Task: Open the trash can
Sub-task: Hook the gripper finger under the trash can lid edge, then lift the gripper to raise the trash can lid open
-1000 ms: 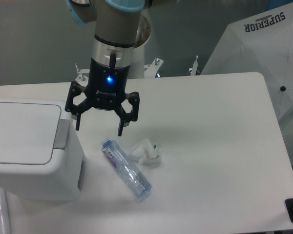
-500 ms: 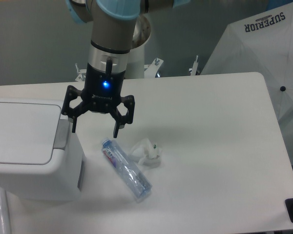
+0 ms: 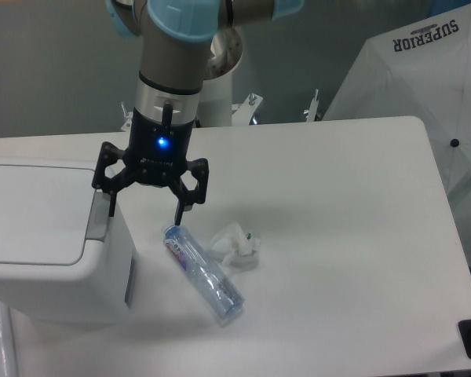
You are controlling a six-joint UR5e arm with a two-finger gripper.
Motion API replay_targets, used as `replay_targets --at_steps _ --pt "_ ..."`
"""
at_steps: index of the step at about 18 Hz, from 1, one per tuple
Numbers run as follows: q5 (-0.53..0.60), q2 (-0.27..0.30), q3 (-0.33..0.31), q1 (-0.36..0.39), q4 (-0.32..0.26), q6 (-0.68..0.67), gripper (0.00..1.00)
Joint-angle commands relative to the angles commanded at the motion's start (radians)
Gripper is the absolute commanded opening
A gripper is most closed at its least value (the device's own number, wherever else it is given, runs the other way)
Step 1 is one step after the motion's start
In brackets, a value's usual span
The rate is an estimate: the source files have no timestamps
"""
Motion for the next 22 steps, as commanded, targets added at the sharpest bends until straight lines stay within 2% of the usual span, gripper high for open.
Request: replay_targets --at_steps 22 --pt "0.003 -0.012 -0.006 -0.006 0.0 0.002 1.0"
